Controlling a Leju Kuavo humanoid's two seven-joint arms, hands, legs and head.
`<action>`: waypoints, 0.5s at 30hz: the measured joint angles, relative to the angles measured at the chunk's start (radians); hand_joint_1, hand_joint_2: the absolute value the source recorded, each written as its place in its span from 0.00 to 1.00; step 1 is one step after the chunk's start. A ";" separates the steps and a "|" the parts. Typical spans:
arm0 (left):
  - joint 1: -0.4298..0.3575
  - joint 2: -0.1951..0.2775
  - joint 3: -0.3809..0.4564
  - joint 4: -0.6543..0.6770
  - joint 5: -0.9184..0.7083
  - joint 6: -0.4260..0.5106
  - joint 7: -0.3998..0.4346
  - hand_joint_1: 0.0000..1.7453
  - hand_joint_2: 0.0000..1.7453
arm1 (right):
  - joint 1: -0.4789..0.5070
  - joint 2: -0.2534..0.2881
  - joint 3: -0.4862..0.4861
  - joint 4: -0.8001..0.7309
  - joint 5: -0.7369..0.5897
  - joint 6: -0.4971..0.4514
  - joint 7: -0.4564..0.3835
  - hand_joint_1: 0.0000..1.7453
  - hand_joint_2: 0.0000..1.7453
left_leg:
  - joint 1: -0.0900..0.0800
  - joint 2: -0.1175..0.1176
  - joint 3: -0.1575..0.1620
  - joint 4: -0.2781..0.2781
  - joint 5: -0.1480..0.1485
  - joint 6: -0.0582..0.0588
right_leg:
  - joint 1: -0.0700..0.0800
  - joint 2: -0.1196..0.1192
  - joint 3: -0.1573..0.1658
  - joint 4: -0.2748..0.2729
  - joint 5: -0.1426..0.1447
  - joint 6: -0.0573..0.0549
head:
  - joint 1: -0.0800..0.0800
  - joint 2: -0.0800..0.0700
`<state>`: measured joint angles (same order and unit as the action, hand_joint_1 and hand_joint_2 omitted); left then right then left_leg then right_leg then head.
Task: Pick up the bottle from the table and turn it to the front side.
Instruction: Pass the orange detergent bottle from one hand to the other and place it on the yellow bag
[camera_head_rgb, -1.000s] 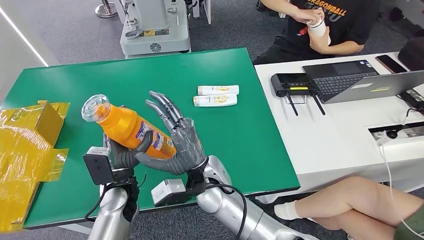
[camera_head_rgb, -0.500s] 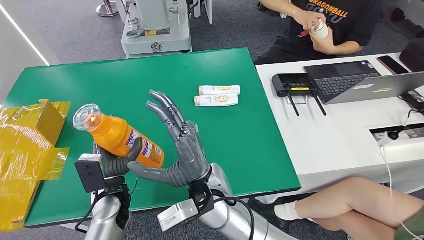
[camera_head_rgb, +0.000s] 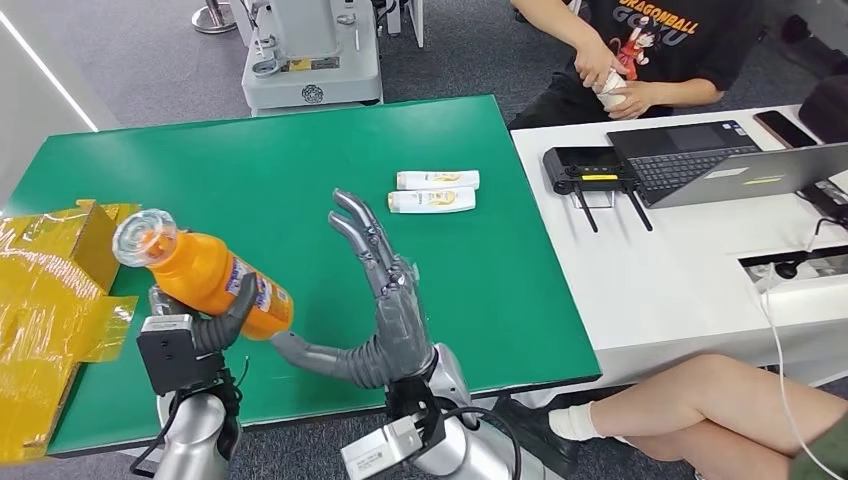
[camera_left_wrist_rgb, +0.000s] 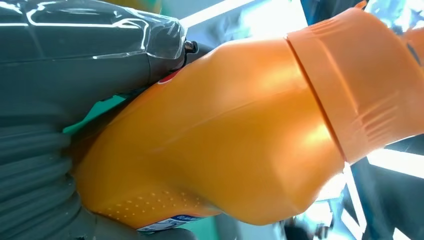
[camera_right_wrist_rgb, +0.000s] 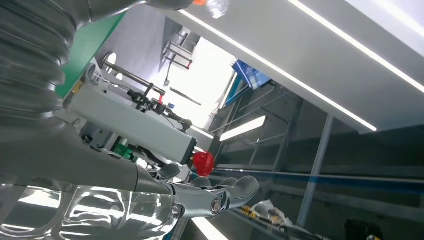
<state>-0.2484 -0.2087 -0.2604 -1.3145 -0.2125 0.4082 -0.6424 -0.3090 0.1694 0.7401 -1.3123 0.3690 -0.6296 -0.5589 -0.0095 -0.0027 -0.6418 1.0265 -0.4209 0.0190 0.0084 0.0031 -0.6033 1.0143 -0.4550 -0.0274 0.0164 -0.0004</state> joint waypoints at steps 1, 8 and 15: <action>-0.003 0.006 0.009 -0.021 -0.016 0.022 -0.001 1.00 1.00 | 0.012 -0.003 -0.001 -0.013 0.000 -0.003 0.000 0.00 1.00 | 0.000 0.000 0.000 0.000 0.000 0.000 | 0.000 0.000 0.000 0.000 0.000 0.000 | 0.000 0.000; -0.054 0.098 0.049 -0.088 -0.210 0.165 0.020 1.00 1.00 | 0.077 -0.022 -0.003 -0.073 0.001 -0.005 -0.003 0.00 1.00 | 0.001 0.000 0.000 0.000 0.000 -0.001 | 0.001 0.000 0.000 0.000 0.000 -0.001 | 0.000 0.000; -0.124 0.270 0.089 -0.071 -0.321 0.136 0.033 1.00 1.00 | 0.144 -0.045 -0.011 -0.136 0.018 -0.003 0.000 0.00 1.00 | 0.002 0.002 0.001 0.000 0.000 -0.002 | 0.002 0.001 0.000 0.000 0.000 -0.003 | 0.000 0.000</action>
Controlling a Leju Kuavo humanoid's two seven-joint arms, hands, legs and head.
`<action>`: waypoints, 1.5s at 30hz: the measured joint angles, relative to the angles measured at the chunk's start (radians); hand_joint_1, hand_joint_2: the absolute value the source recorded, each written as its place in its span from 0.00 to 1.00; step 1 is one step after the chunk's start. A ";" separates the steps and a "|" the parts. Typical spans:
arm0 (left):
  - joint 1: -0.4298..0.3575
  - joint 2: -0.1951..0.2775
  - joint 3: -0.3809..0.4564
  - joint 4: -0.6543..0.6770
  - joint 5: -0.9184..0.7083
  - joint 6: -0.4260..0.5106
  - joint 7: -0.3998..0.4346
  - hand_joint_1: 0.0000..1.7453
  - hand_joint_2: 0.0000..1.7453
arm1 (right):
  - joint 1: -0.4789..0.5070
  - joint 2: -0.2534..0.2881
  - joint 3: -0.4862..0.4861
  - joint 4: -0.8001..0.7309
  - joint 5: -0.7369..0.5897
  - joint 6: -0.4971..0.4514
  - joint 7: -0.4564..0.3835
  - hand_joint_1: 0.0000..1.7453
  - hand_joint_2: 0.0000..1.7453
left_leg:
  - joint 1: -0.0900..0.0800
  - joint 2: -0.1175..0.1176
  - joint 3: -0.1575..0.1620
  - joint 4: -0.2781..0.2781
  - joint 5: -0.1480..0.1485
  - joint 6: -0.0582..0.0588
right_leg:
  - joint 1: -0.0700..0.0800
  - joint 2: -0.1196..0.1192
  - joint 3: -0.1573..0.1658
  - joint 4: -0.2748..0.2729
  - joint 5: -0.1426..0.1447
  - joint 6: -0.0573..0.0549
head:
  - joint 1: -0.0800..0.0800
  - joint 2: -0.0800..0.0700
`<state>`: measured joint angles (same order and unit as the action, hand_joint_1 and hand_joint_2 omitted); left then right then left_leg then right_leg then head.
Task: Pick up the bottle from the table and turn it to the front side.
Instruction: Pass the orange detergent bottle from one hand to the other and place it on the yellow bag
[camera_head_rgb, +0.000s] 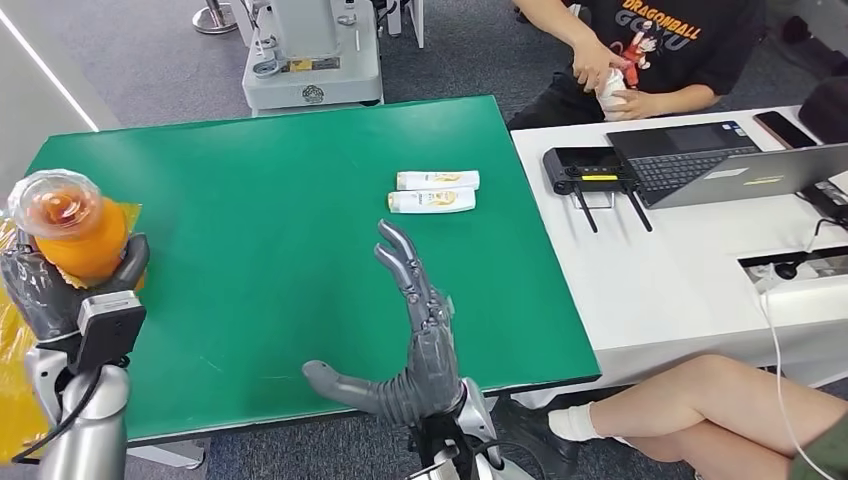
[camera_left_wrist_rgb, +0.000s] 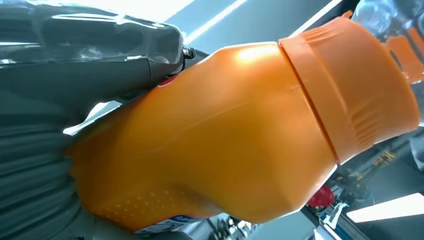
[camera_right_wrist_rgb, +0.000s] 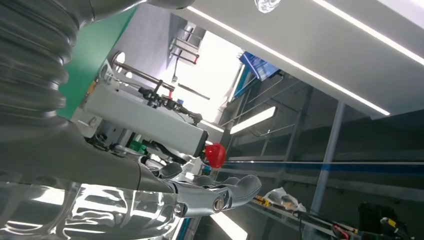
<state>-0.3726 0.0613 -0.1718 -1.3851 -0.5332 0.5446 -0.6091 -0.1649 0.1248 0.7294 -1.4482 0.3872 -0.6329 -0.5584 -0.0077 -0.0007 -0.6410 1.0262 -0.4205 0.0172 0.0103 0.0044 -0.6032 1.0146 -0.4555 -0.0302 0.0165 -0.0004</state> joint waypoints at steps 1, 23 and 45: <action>-0.009 0.026 0.003 0.008 -0.015 -0.006 -0.003 1.00 1.00 | 0.007 -0.003 -0.001 -0.006 0.000 0.000 0.000 0.00 1.00 | 0.000 0.001 0.000 0.000 0.000 0.000 | 0.000 0.001 0.000 0.000 0.000 0.000 | 0.000 0.000; -0.235 0.332 -0.143 0.525 -0.593 -0.172 0.089 1.00 1.00 | 0.066 -0.019 -0.018 -0.072 0.014 0.047 -0.011 0.00 1.00 | 0.000 0.002 0.000 0.000 0.000 -0.001 | 0.000 0.001 0.000 0.000 0.000 -0.001 | 0.000 0.000; -0.333 0.262 -0.296 0.908 -0.802 -0.095 0.224 1.00 1.00 | 0.039 -0.019 -0.016 -0.053 -0.018 0.053 -0.016 0.00 1.00 | 0.000 0.002 0.000 0.000 -0.001 -0.001 | 0.000 0.002 0.000 0.000 0.000 -0.001 | 0.000 0.000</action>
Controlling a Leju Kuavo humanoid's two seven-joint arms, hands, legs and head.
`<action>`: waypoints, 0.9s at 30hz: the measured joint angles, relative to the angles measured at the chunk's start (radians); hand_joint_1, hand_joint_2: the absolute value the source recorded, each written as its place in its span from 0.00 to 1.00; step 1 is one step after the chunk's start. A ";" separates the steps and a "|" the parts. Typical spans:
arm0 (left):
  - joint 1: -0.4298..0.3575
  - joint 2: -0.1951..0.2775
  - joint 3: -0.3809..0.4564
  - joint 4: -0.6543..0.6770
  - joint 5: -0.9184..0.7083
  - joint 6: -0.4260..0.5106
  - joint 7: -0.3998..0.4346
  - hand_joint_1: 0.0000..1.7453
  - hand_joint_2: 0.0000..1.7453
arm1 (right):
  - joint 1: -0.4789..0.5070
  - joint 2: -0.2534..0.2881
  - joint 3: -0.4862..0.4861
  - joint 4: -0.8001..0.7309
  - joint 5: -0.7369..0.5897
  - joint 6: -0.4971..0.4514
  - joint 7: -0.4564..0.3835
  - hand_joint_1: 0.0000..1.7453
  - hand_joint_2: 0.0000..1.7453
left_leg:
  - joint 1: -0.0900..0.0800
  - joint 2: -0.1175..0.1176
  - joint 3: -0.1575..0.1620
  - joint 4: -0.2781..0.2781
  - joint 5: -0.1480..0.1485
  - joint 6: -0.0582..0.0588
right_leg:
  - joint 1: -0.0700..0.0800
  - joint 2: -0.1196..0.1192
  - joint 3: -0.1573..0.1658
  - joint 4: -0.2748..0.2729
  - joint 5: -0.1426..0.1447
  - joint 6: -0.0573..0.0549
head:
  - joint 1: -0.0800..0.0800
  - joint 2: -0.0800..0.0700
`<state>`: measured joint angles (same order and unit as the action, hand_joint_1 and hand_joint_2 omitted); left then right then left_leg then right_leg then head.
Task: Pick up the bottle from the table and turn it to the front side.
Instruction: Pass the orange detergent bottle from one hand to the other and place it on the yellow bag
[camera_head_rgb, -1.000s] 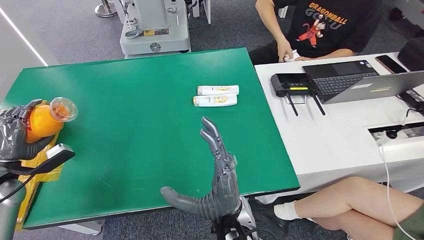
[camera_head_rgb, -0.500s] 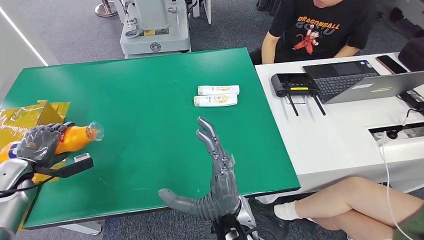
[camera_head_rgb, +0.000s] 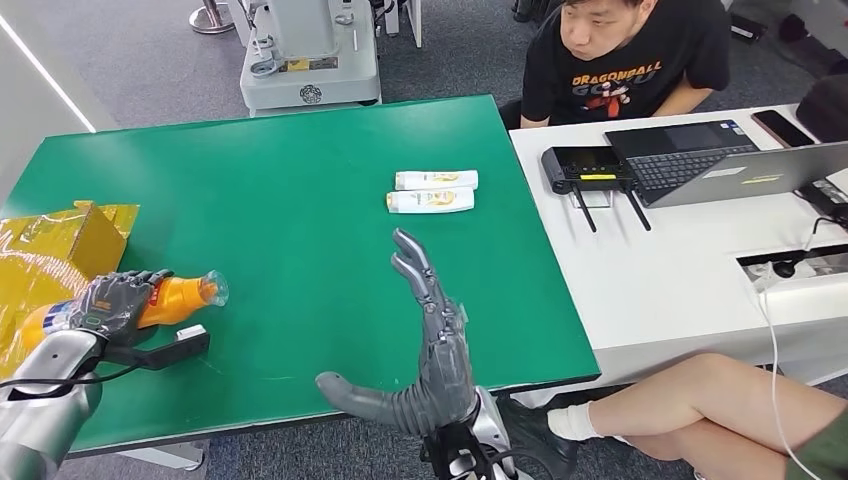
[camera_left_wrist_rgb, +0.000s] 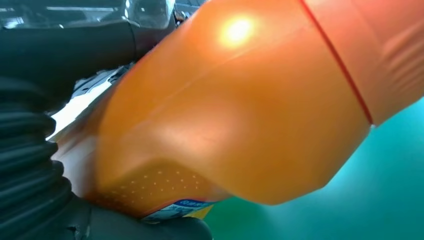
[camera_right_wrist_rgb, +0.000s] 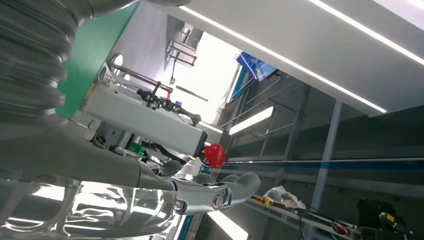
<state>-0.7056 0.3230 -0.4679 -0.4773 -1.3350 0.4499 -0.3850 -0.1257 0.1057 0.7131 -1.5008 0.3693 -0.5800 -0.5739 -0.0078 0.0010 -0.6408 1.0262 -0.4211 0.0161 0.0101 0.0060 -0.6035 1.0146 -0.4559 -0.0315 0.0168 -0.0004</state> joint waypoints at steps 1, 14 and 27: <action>-0.001 0.000 -0.001 0.009 -0.008 0.006 0.002 1.00 1.00 | -0.004 0.000 0.000 0.004 -0.004 0.000 -0.002 0.00 1.00 | 0.000 0.000 0.000 0.000 0.000 0.000 | 0.000 0.000 0.000 0.000 0.000 0.000 | 0.000 0.000; -0.018 0.013 -0.008 0.068 -0.033 0.018 0.001 0.85 1.00 | -0.017 0.000 0.007 0.029 -0.019 -0.002 -0.006 0.00 1.00 | 0.000 0.000 0.000 0.000 0.000 0.000 | 0.000 0.000 0.000 0.000 0.000 0.000 | 0.000 0.000; -0.061 0.022 -0.008 0.105 -0.112 0.066 0.019 0.79 1.00 | -0.015 0.000 0.011 0.029 0.004 0.001 -0.011 0.00 1.00 | 0.000 -0.001 0.000 0.000 0.000 0.000 | 0.000 -0.001 0.000 0.000 0.000 0.000 | 0.000 0.000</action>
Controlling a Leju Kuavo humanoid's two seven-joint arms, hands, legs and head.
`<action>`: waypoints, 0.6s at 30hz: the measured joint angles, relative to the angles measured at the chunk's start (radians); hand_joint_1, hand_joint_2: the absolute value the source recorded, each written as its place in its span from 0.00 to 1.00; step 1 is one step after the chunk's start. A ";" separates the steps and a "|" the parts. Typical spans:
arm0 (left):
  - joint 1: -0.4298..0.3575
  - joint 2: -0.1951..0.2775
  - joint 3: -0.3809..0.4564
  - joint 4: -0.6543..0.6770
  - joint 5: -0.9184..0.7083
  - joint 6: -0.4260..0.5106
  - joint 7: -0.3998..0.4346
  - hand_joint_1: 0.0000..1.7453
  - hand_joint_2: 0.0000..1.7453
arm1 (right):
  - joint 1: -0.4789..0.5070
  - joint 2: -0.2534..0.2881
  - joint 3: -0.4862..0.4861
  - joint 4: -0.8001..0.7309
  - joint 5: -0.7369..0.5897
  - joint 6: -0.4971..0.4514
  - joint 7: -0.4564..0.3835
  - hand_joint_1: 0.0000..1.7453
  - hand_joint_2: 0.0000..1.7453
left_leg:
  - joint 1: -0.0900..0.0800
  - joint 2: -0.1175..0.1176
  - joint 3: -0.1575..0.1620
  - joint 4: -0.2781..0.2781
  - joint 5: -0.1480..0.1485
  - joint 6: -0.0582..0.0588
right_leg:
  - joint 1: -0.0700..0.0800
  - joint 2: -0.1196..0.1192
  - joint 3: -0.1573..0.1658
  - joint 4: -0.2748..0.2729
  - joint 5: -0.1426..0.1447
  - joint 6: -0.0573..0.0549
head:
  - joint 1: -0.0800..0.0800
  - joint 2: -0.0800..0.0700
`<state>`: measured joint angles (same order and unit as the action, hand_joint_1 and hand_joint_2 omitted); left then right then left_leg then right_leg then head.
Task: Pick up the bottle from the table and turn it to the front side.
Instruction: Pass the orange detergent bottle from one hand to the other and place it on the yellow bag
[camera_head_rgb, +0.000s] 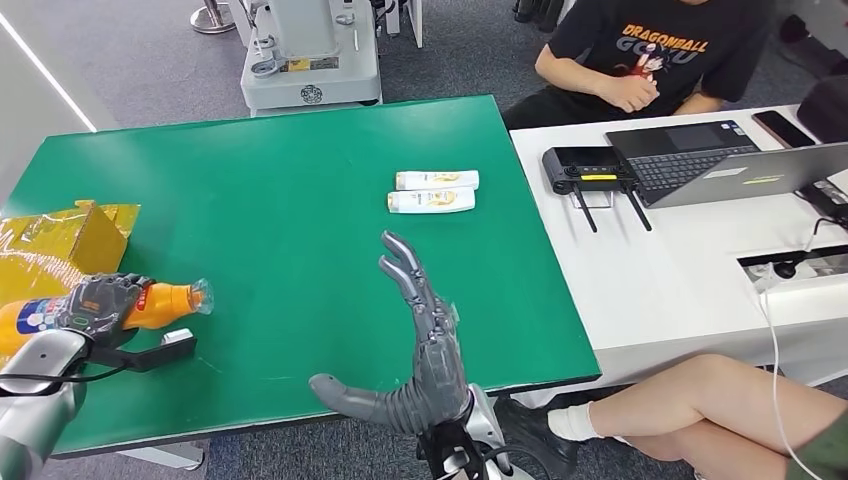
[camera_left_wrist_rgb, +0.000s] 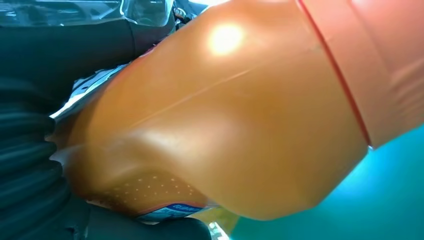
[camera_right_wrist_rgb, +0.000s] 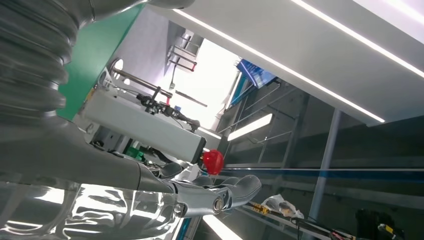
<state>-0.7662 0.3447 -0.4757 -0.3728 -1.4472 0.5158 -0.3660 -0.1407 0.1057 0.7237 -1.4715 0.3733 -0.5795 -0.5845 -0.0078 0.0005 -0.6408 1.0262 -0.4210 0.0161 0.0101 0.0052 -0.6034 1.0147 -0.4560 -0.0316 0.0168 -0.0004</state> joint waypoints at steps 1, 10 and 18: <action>-0.004 0.002 0.000 0.002 -0.004 0.005 0.000 0.78 1.00 | 0.001 0.000 0.000 0.000 0.002 0.000 0.000 0.00 1.00 | 0.000 0.000 0.000 0.000 0.000 0.000 | 0.000 0.000 0.000 0.000 0.000 0.000 | 0.000 0.000; -0.037 0.009 0.000 0.015 -0.012 0.010 0.022 0.84 1.00 | 0.017 0.000 0.000 -0.028 0.017 0.001 0.009 0.00 1.00 | 0.000 0.000 0.000 0.000 0.000 0.000 | 0.000 0.000 0.000 0.000 0.000 0.000 | 0.000 0.000; -0.038 0.021 0.002 0.026 -0.010 0.002 0.032 1.00 1.00 | 0.031 0.000 0.000 -0.049 0.033 0.001 0.015 0.00 1.00 | 0.000 0.000 0.000 0.000 0.000 0.000 | 0.000 0.000 0.000 0.000 0.000 0.000 | 0.000 0.000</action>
<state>-0.8046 0.3661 -0.4739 -0.3471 -1.4568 0.5174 -0.3343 -0.1092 0.1057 0.7237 -1.5203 0.4058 -0.5788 -0.5695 -0.0078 0.0006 -0.6409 1.0261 -0.4210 0.0160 0.0102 0.0056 -0.6033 1.0148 -0.4560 -0.0317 0.0169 -0.0004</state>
